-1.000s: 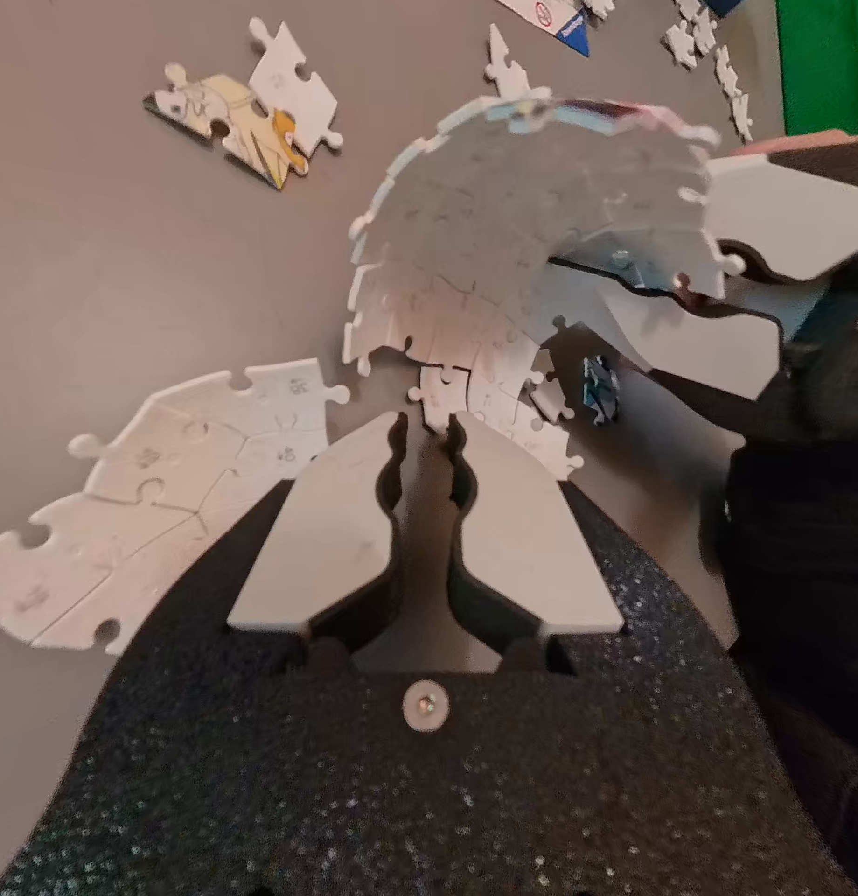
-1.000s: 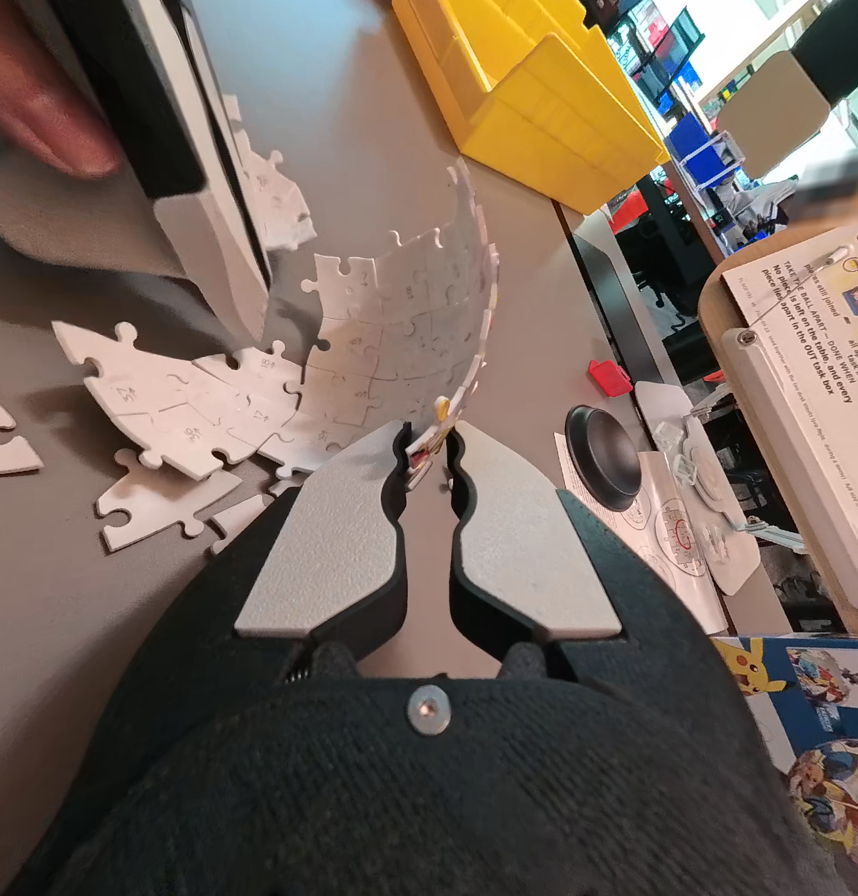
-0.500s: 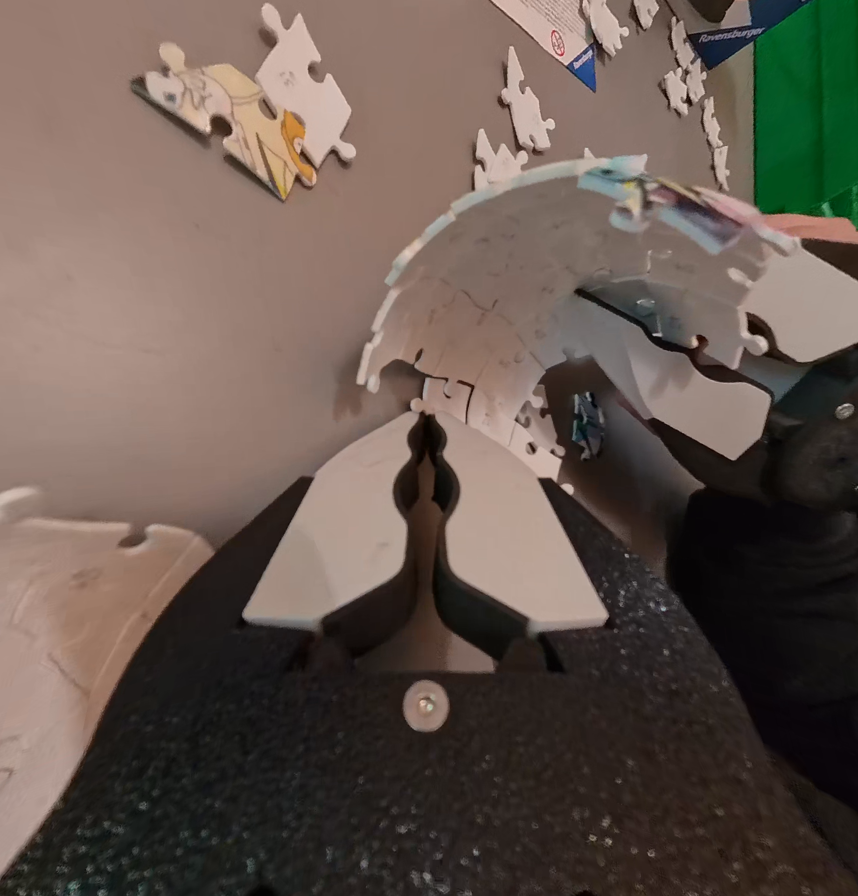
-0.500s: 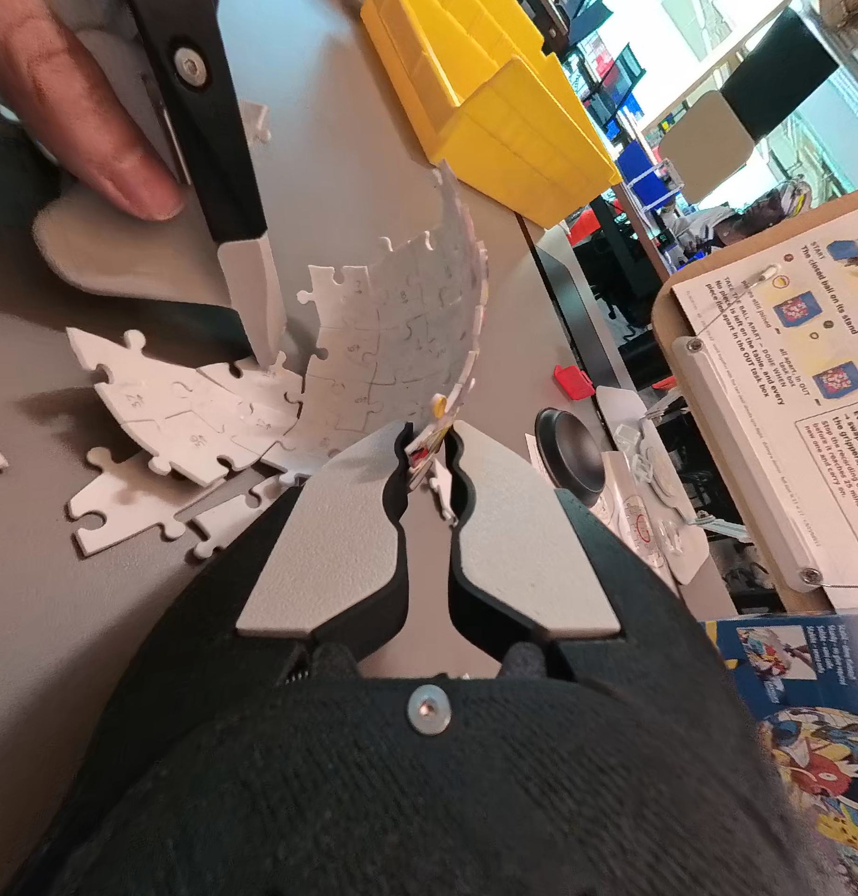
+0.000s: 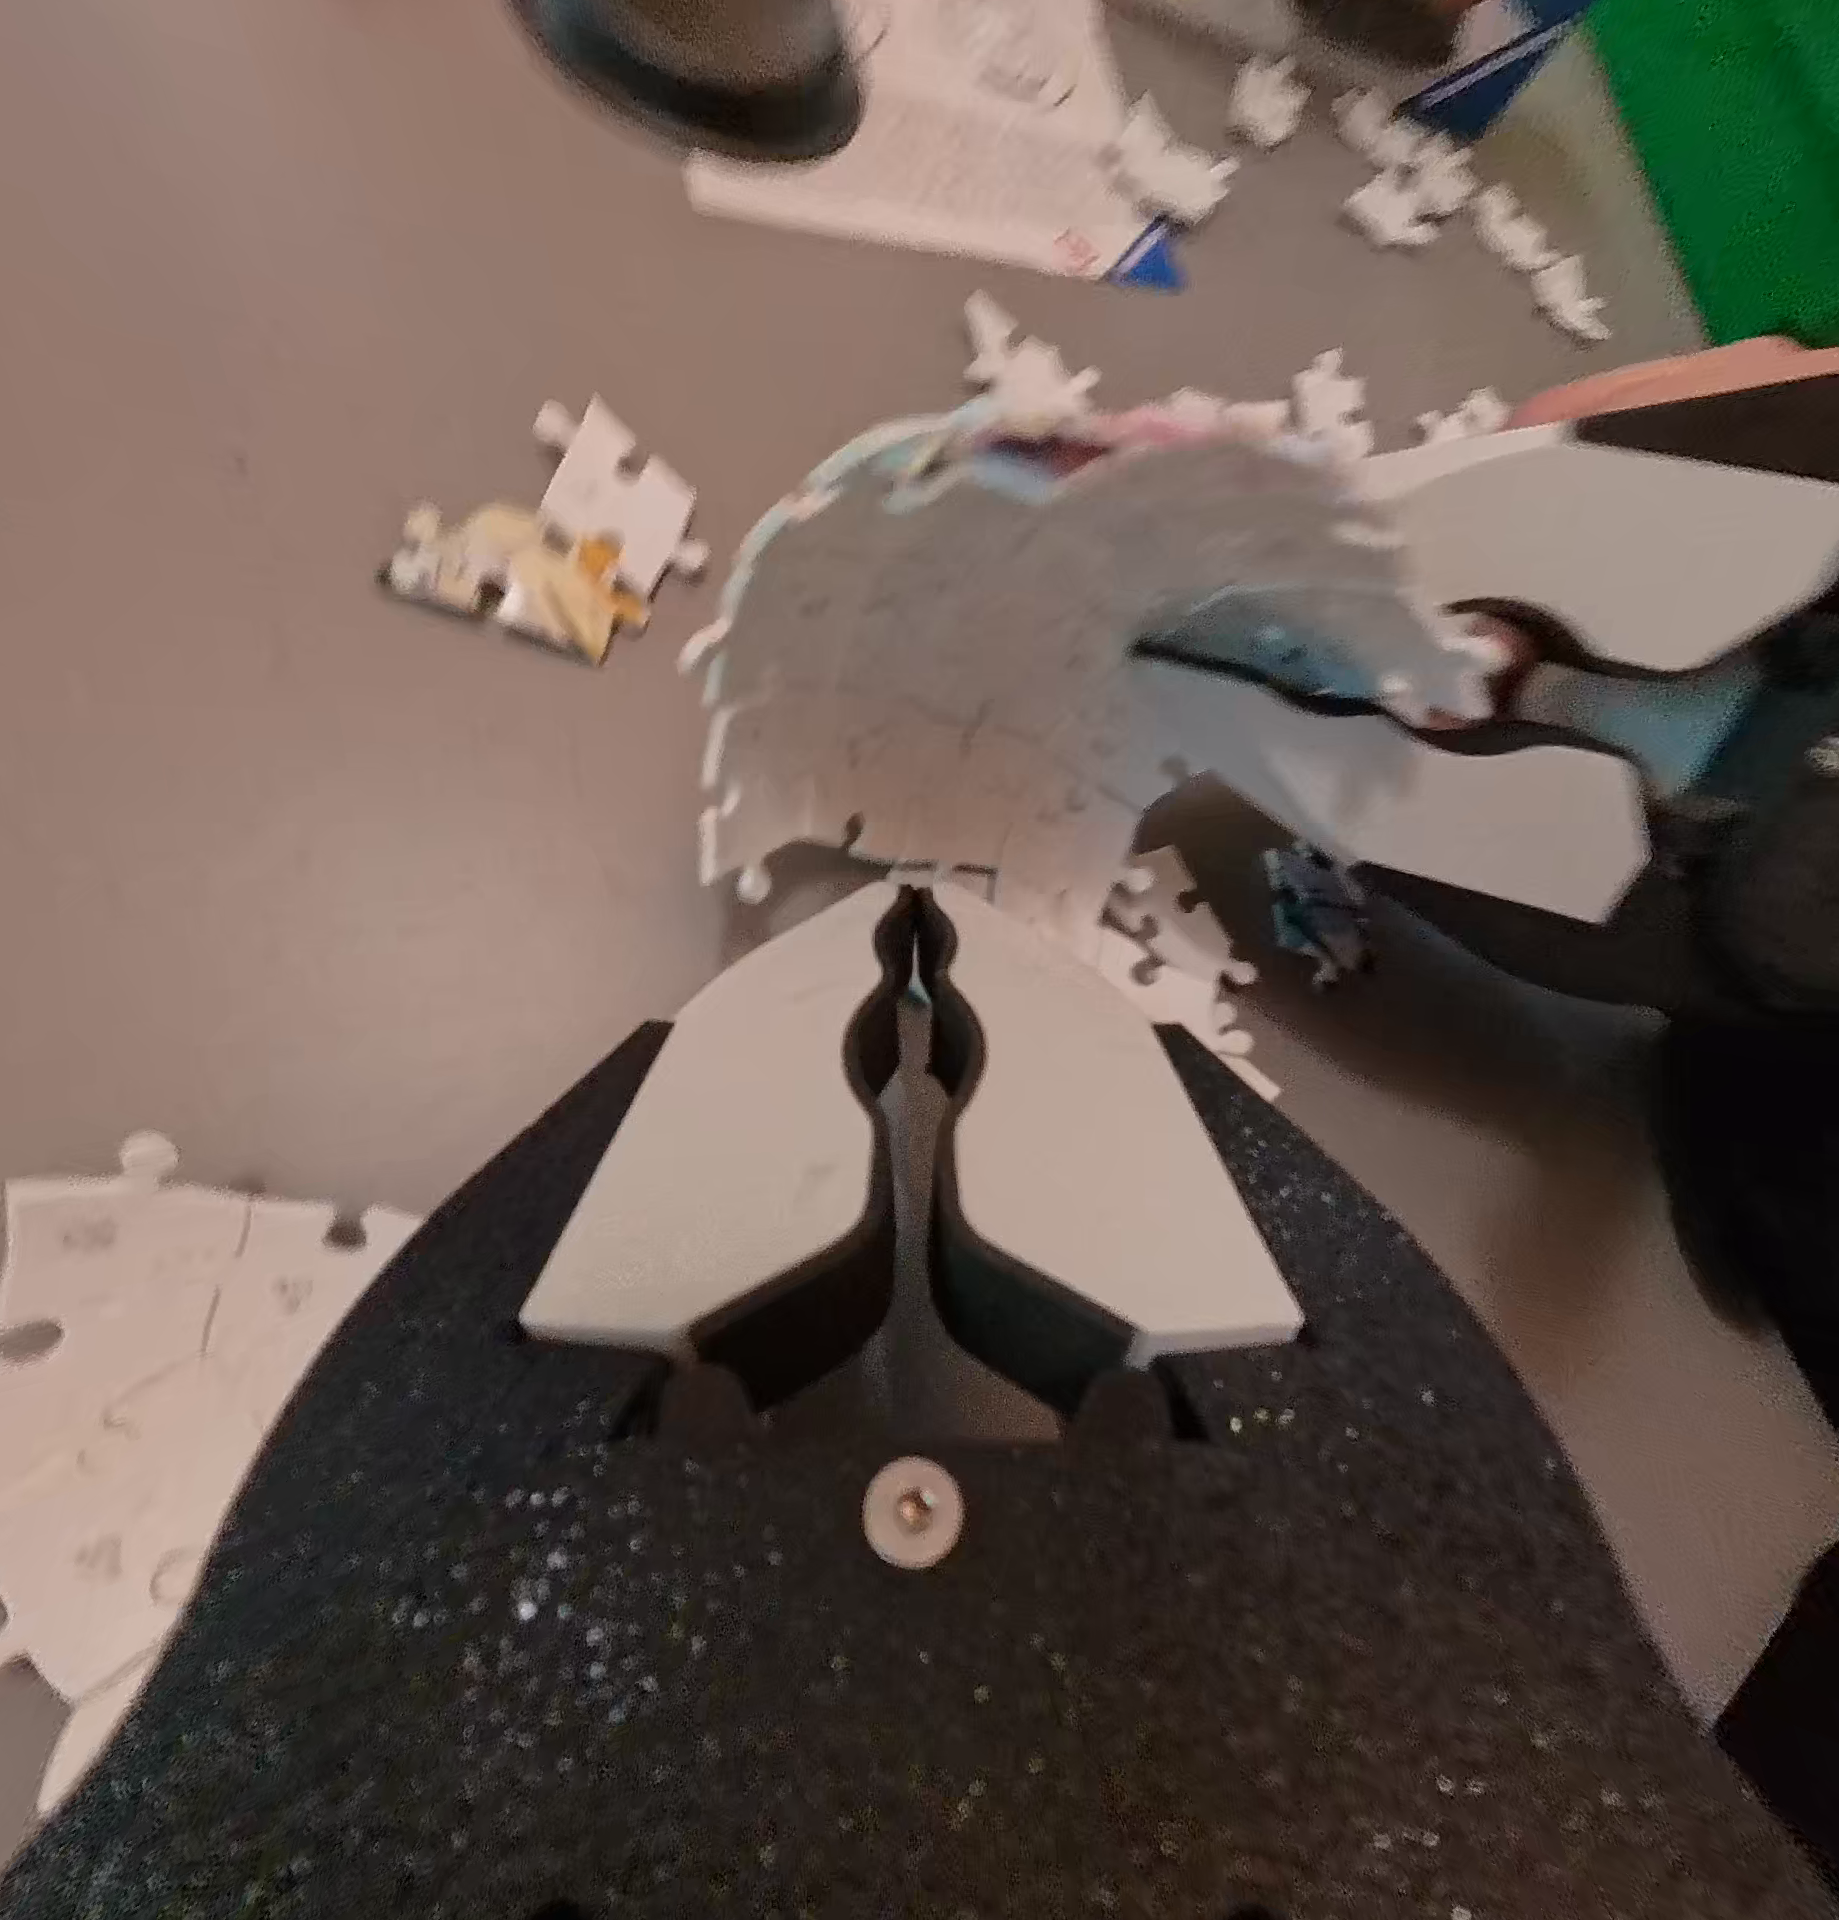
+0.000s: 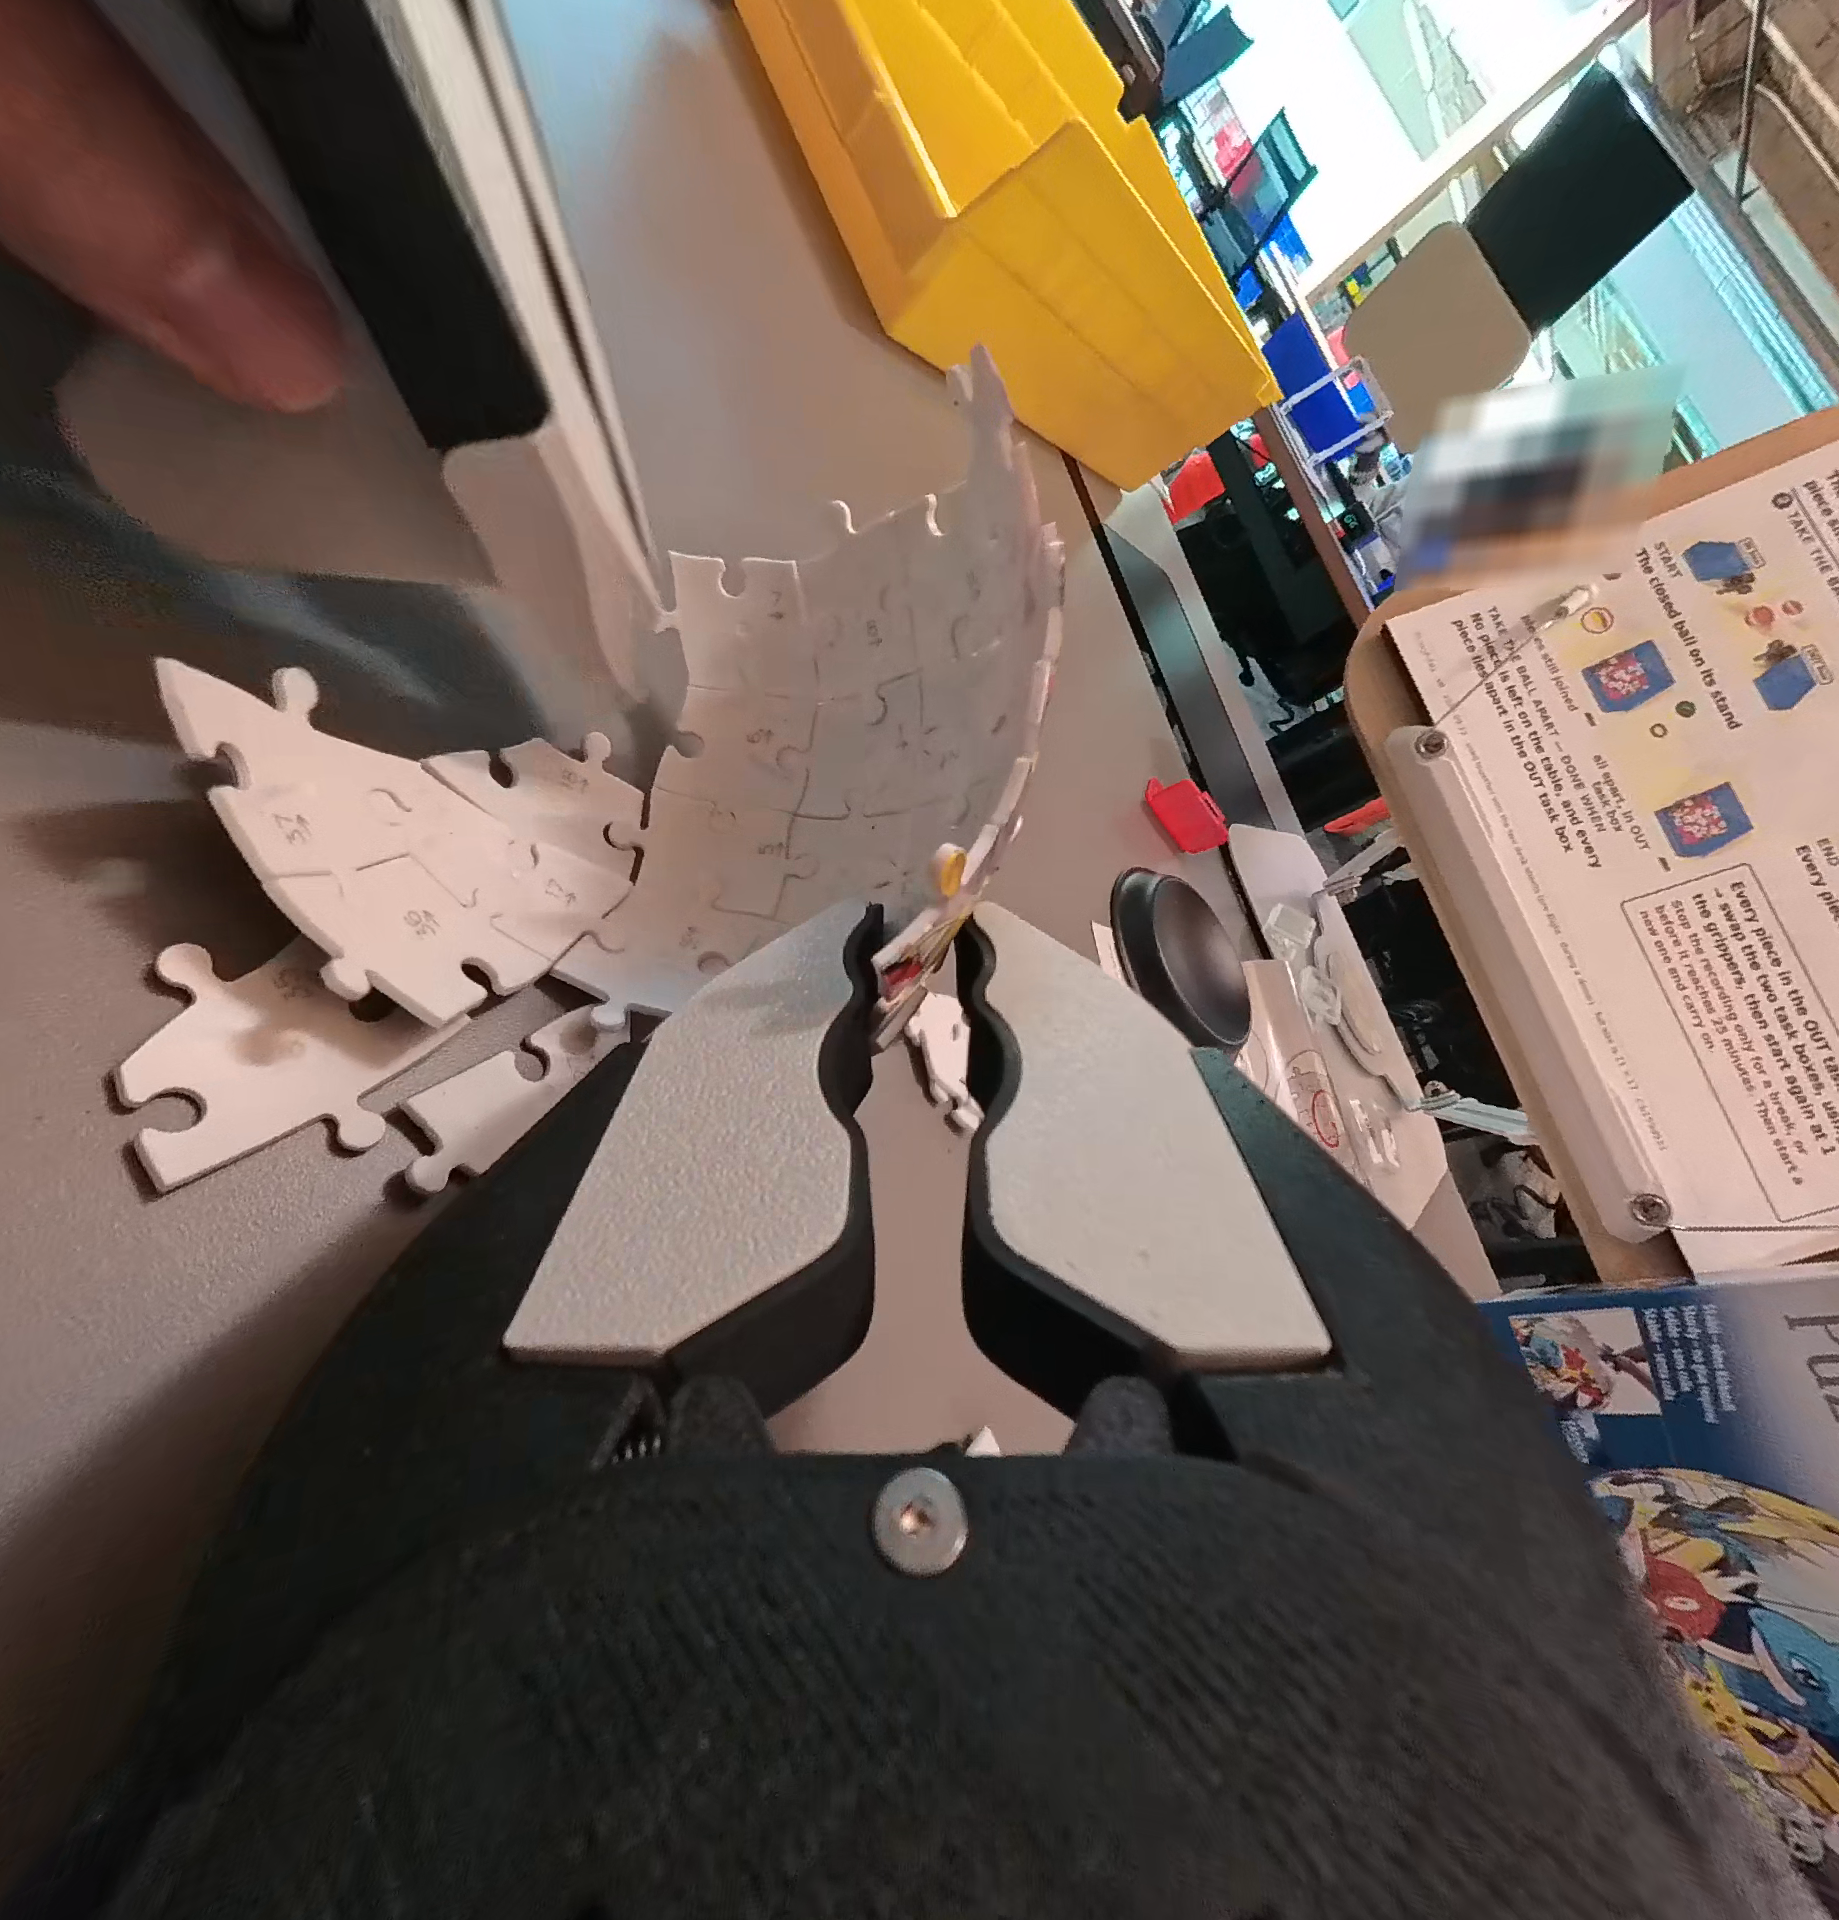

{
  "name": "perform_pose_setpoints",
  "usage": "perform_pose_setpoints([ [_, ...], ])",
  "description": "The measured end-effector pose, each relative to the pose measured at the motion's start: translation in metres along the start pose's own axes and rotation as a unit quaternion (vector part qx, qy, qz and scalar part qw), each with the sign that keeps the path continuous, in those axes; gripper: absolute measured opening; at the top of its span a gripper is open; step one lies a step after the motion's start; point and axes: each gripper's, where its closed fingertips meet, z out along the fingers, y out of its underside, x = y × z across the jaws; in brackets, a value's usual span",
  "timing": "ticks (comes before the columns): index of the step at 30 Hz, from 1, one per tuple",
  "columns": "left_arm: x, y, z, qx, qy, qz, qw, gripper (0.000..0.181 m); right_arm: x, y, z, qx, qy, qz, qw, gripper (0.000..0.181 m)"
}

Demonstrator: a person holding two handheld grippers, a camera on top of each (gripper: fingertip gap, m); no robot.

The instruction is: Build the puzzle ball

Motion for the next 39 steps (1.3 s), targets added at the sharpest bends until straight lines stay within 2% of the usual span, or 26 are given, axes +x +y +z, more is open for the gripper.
perform_pose_setpoints([
  [5, 0.012, -0.002, 0.012, -0.02, 0.001, 0.188, 0.982, 0.0, 0.0, 0.002, 0.001, -0.003, 0.001, 0.012, 1.0, 0.014],
  [8, 0.008, 0.0, 0.019, -0.043, -0.01, 0.248, 0.968, 0.0, 0.0, 0.004, 0.002, -0.005, -0.001, 0.023, 1.0, 0.014],
  [31, 0.003, 0.005, 0.032, -0.139, -0.005, 0.286, 0.948, 0.0, -0.004, 0.022, 0.01, -0.044, -0.047, 0.08, 0.995, 0.017],
  [35, 0.003, 0.004, 0.031, -0.138, 0.002, 0.285, 0.949, 0.0, -0.003, 0.022, 0.01, -0.043, -0.047, 0.086, 0.994, 0.017],
  [39, 0.005, -0.012, 0.018, -0.093, 0.019, 0.249, 0.964, 0.0, -0.003, 0.02, 0.01, -0.034, -0.052, 0.082, 0.995, 0.016],
])
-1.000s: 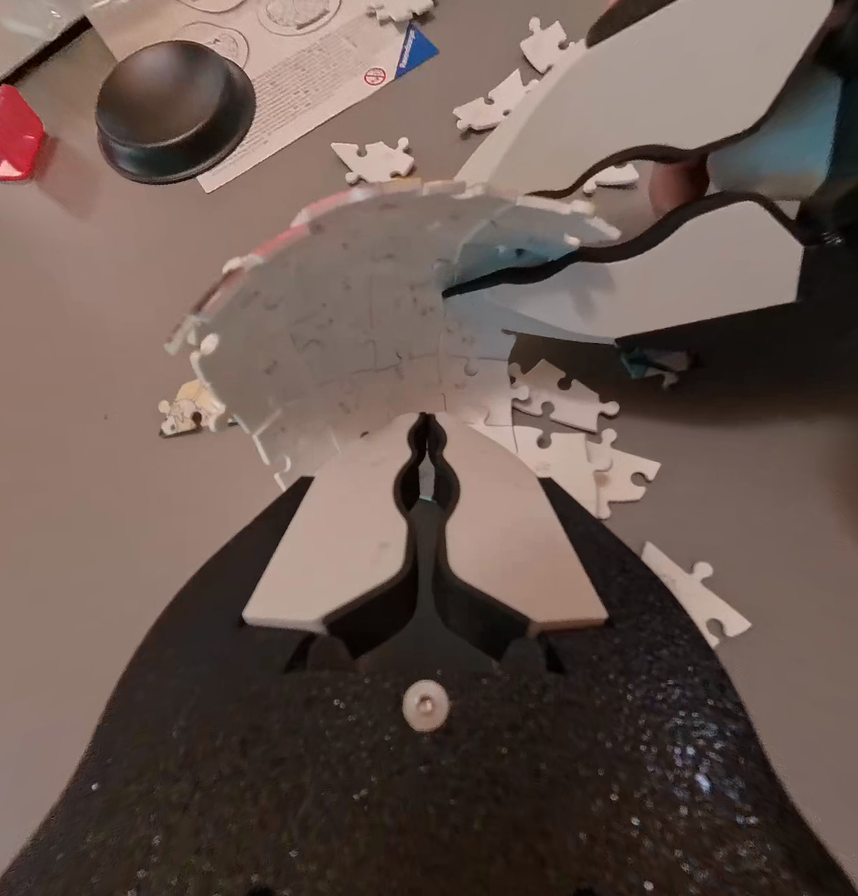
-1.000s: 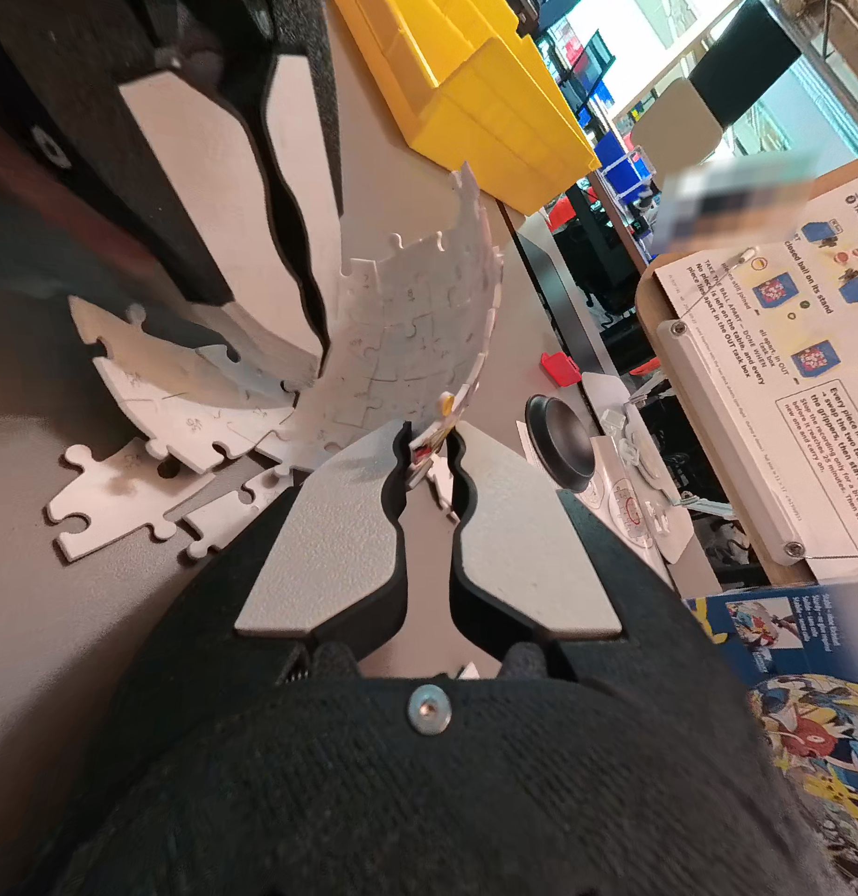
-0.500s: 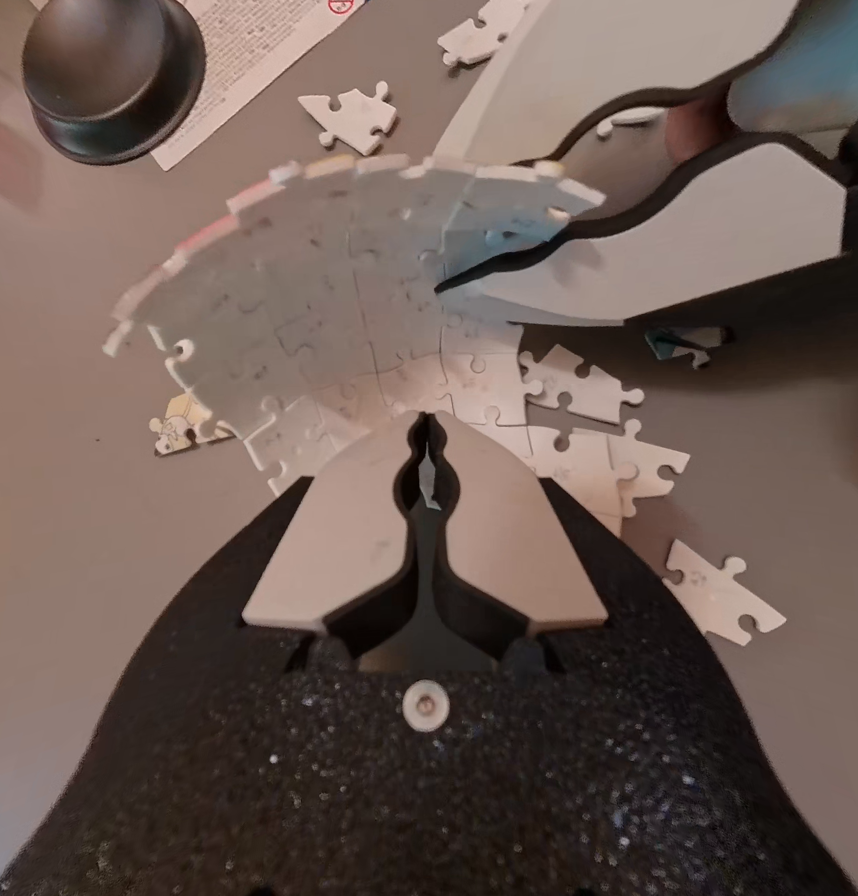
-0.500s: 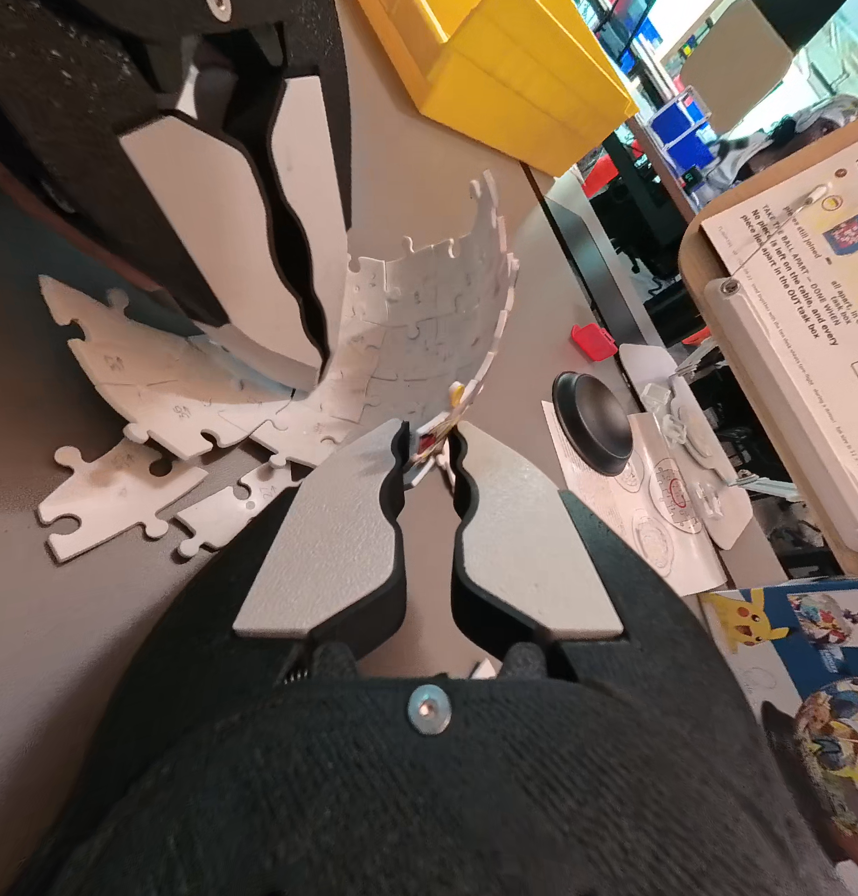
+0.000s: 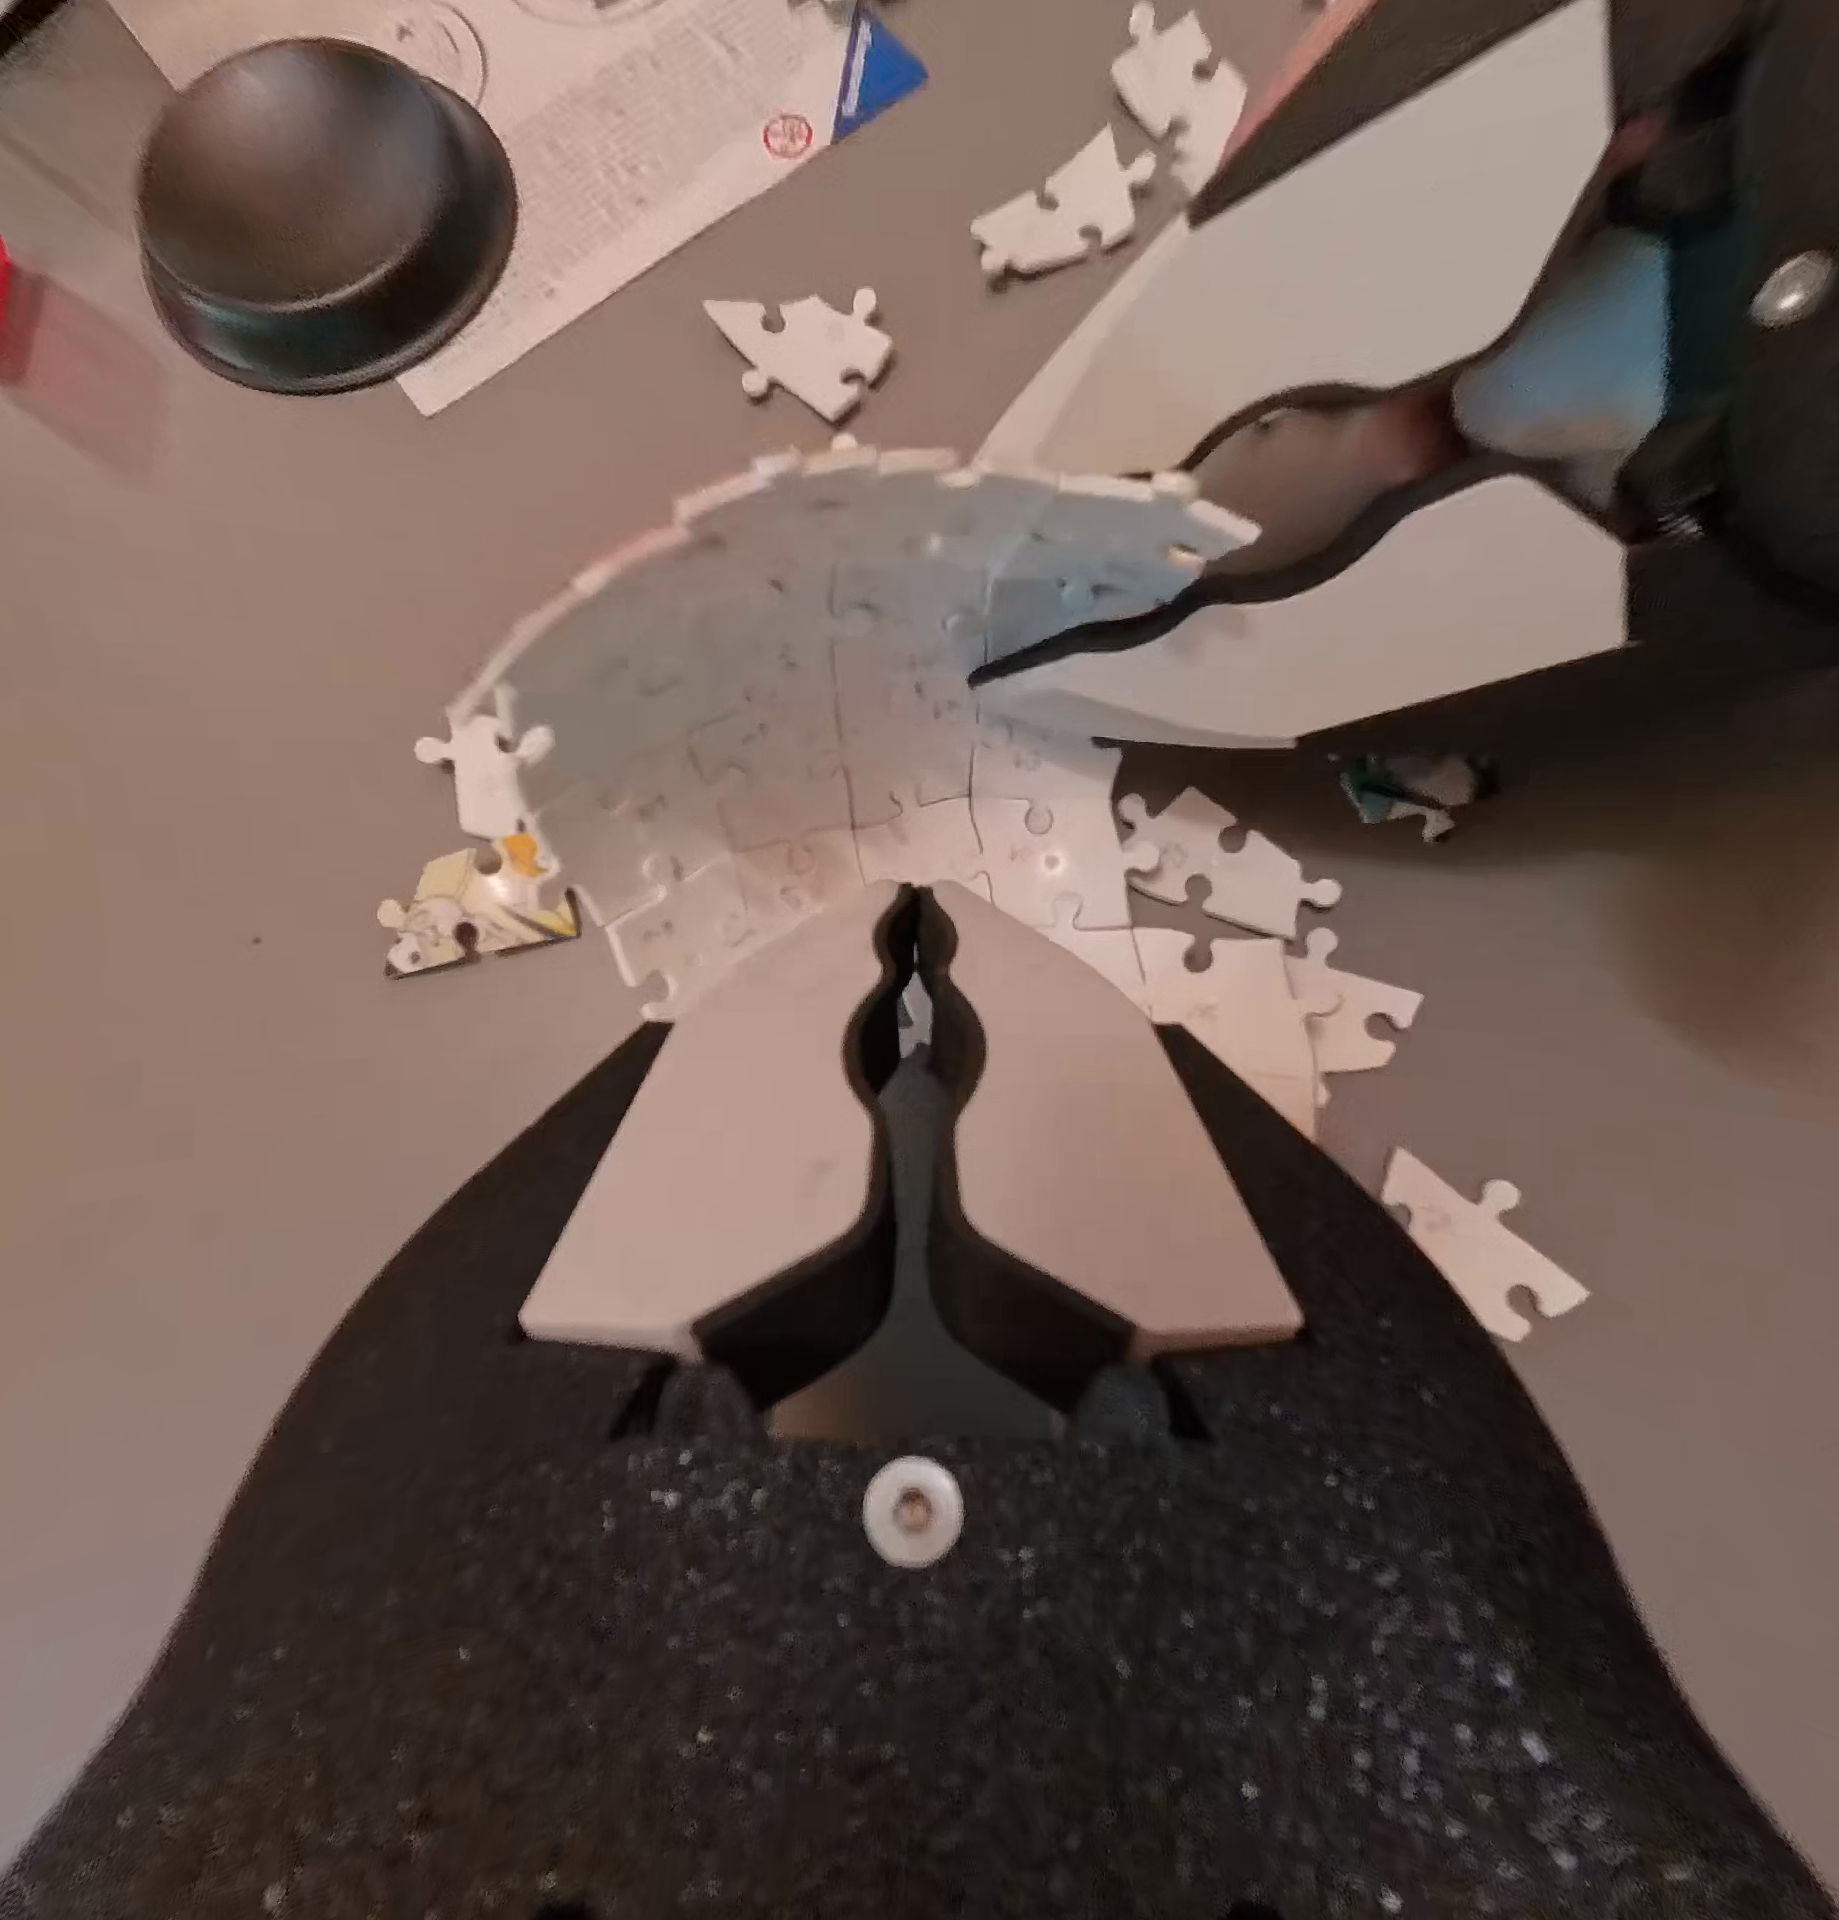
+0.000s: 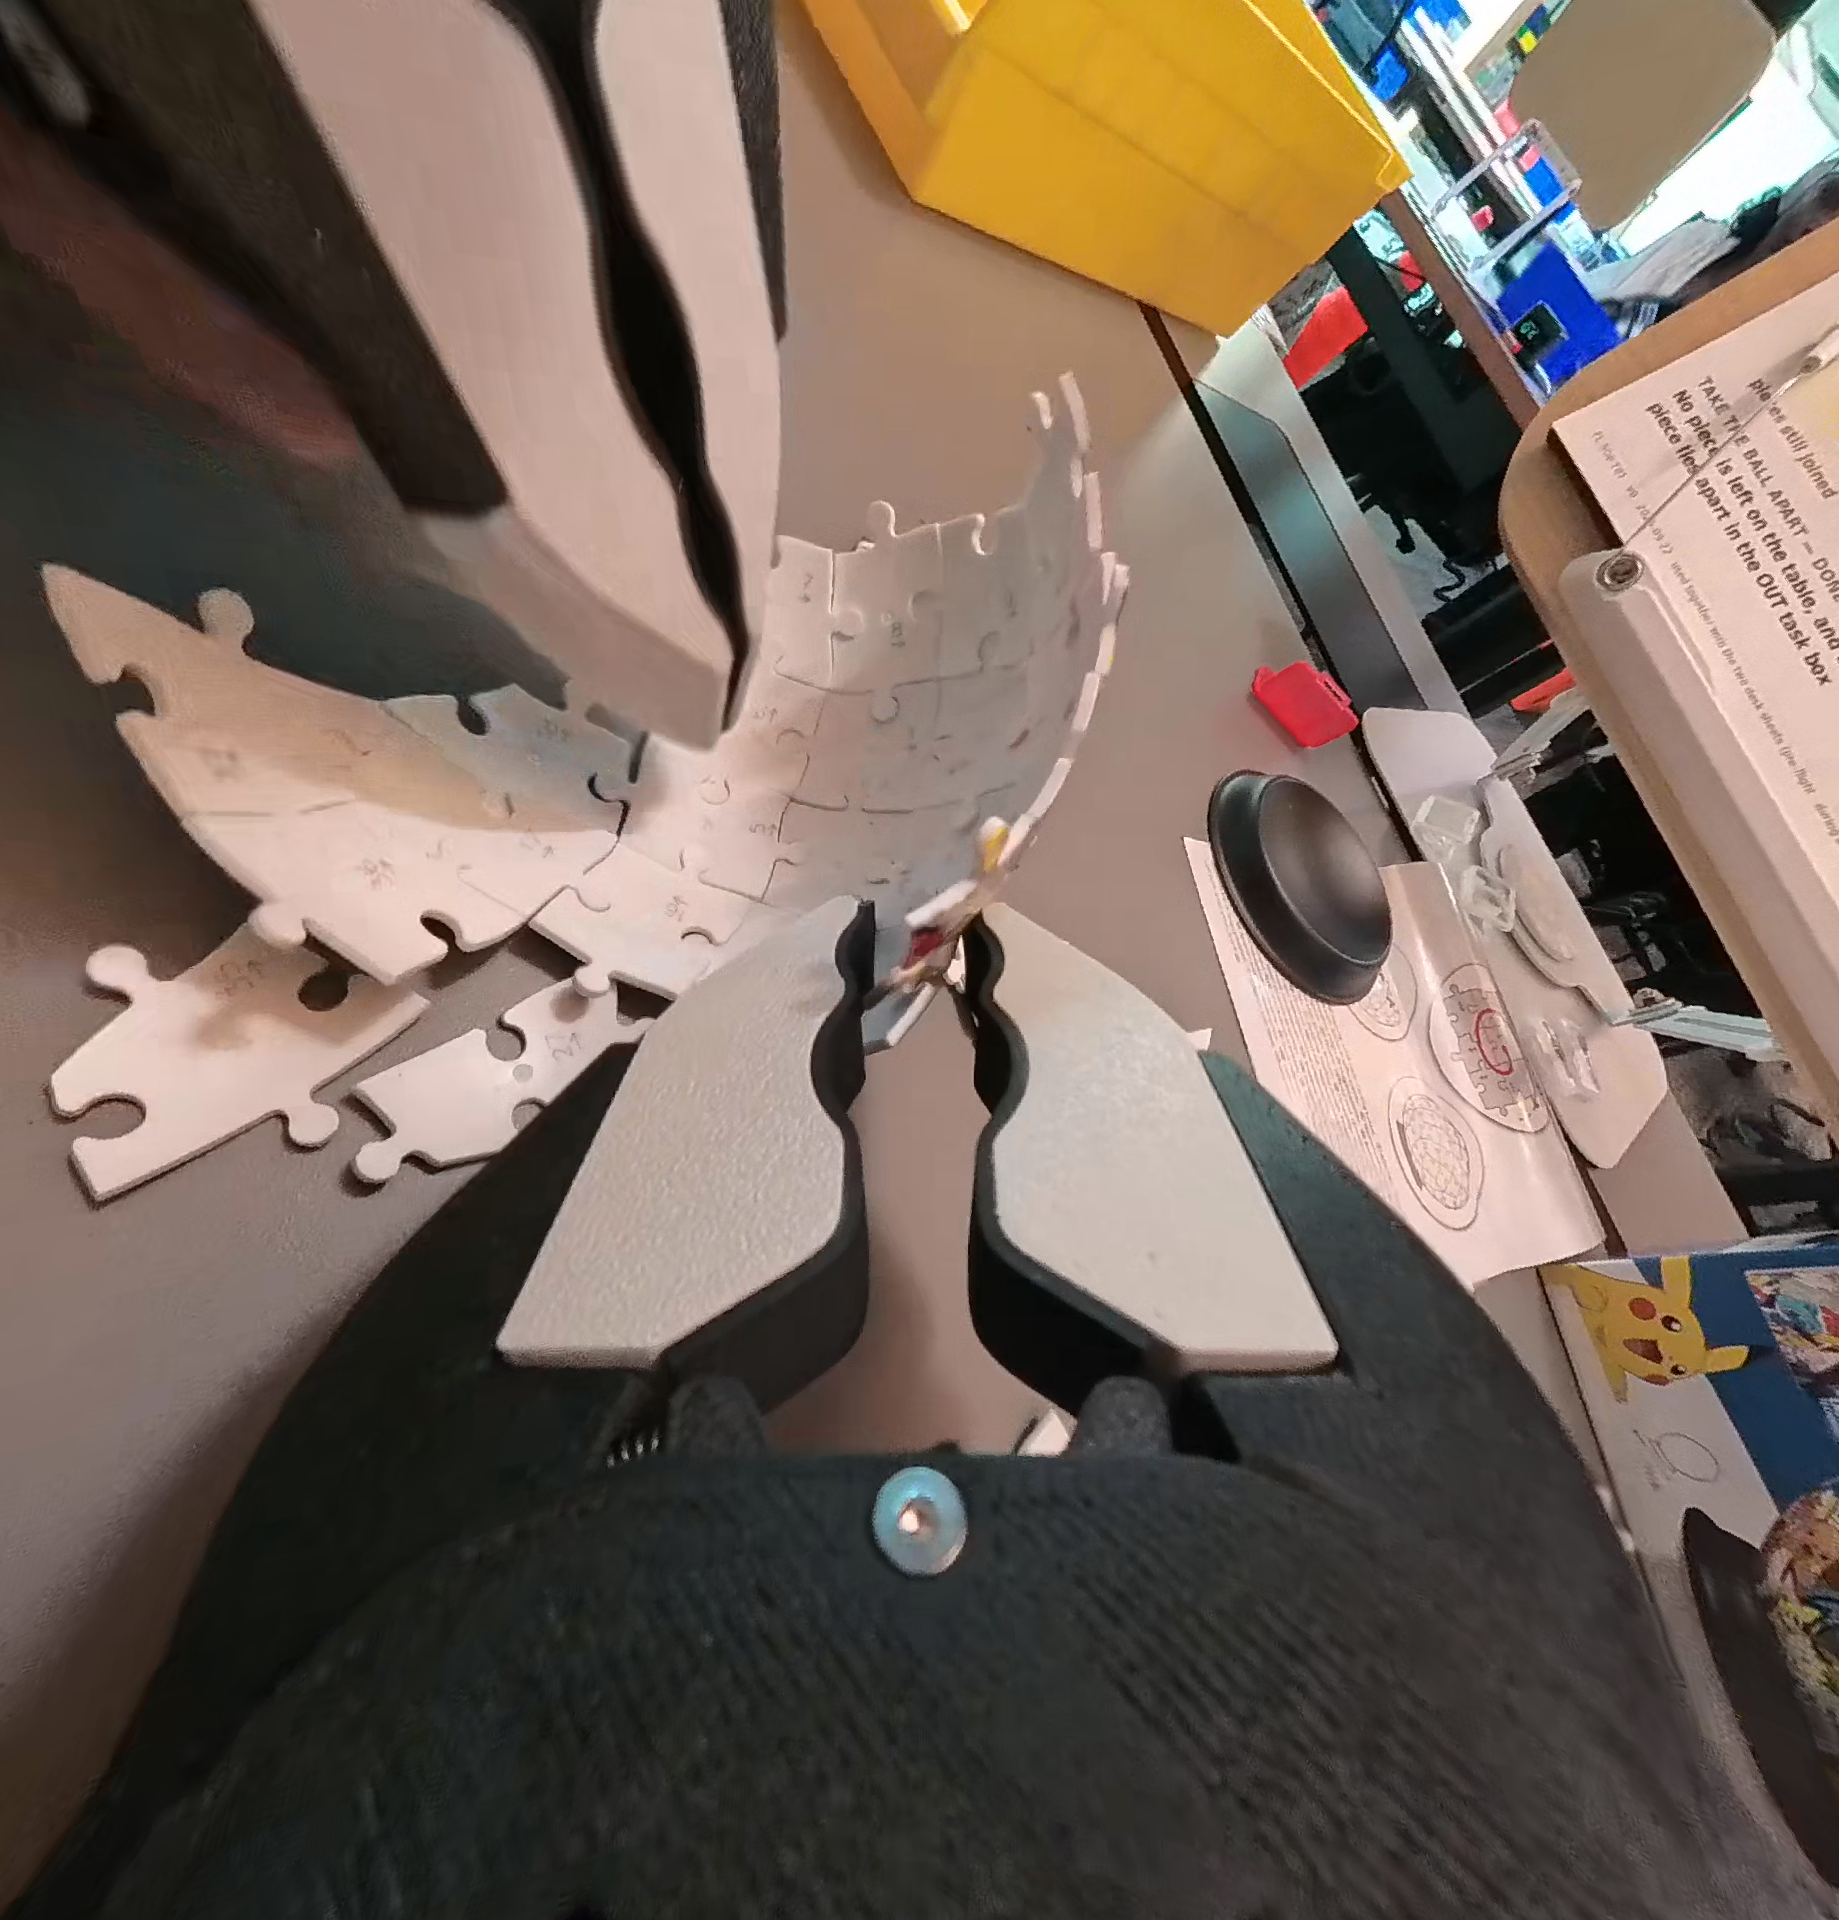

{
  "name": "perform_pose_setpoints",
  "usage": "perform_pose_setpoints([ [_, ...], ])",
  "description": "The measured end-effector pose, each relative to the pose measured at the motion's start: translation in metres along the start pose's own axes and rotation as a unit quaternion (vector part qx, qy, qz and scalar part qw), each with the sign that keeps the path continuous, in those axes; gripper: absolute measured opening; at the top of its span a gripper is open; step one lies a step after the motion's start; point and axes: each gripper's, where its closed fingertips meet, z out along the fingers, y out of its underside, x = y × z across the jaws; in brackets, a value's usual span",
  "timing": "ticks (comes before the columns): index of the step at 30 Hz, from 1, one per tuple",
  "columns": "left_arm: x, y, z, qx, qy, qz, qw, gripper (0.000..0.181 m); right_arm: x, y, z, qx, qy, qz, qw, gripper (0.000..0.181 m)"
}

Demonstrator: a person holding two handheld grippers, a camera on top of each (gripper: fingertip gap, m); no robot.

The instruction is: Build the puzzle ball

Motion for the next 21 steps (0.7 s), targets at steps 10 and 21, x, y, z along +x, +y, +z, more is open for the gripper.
perform_pose_setpoints([
  [10, 0.008, 0.018, 0.013, -0.064, 0.004, 0.08, 0.995, 0.0, -0.003, 0.001, 0.005, -0.006, -0.028, 0.012, 1.0, 0.017],
  [21, 0.005, 0.0, -0.006, 0.032, -0.008, 0.124, 0.992, 0.0, -0.002, 0.002, 0.006, -0.011, -0.031, 0.014, 0.999, 0.017],
])
